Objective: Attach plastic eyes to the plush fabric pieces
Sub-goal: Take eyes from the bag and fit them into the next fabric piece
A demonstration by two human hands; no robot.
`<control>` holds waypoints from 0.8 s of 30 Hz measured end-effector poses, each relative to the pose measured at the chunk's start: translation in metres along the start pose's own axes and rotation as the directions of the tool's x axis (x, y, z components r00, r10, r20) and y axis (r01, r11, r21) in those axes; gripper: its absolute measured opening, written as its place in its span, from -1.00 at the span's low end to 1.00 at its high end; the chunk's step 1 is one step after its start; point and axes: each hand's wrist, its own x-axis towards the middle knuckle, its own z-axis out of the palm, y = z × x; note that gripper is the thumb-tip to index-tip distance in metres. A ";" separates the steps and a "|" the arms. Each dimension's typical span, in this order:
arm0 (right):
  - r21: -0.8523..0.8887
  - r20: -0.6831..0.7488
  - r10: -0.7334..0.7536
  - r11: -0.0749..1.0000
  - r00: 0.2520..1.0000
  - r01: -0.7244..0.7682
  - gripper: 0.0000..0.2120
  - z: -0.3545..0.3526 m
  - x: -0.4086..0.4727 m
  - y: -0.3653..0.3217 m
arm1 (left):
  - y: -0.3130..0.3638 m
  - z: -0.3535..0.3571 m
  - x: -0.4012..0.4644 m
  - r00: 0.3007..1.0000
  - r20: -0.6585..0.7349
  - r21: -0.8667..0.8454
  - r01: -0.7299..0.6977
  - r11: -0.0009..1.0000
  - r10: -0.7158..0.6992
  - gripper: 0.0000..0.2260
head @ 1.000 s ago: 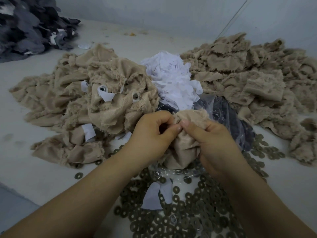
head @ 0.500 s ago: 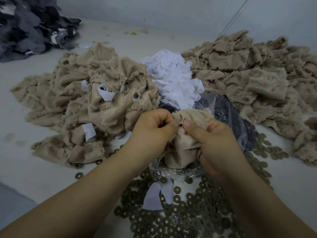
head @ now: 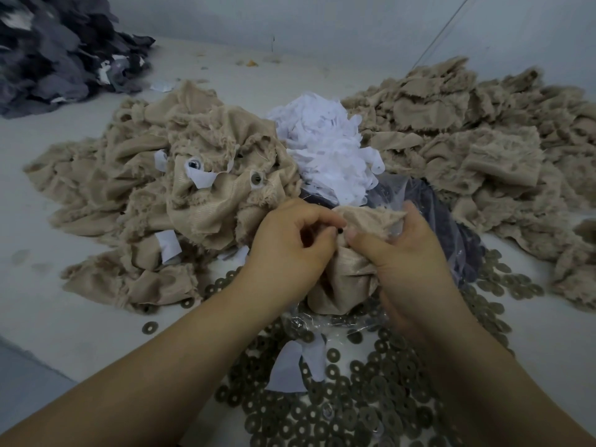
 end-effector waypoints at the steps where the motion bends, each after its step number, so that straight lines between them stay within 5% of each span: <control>1: -0.026 0.016 -0.027 0.999 0.999 0.028 -0.11 -0.001 0.001 0.000 | 0.000 -0.001 0.000 1.000 0.013 -0.030 0.023 0.999 -0.023 -0.84; 3: -0.081 0.087 -0.067 0.994 0.994 0.074 -0.20 -0.003 0.001 0.001 | 0.000 -0.004 0.002 0.997 0.031 -0.131 0.076 0.989 -0.072 -0.84; 7: -0.104 0.026 -0.018 0.994 1.000 0.020 -0.75 -0.005 0.004 -0.004 | -0.007 -0.008 0.001 0.981 -0.017 -0.173 0.188 0.967 -0.194 -0.84; 14: -0.250 -0.205 -0.194 0.958 0.959 0.140 -0.83 -0.027 0.013 -0.022 | -0.022 -0.012 -0.006 0.984 0.127 0.128 0.111 0.986 -0.127 -0.76; 19: -0.247 -0.194 -0.201 0.957 0.960 0.150 -0.81 -0.020 0.010 -0.023 | -0.021 -0.010 -0.003 0.904 0.420 0.396 -0.109 0.912 -0.074 -0.90; 24: -0.268 -0.191 -0.226 0.948 0.955 0.171 -0.80 -0.018 0.008 -0.021 | -0.028 -0.004 -0.008 0.882 0.459 0.496 -0.153 0.854 -0.109 -0.95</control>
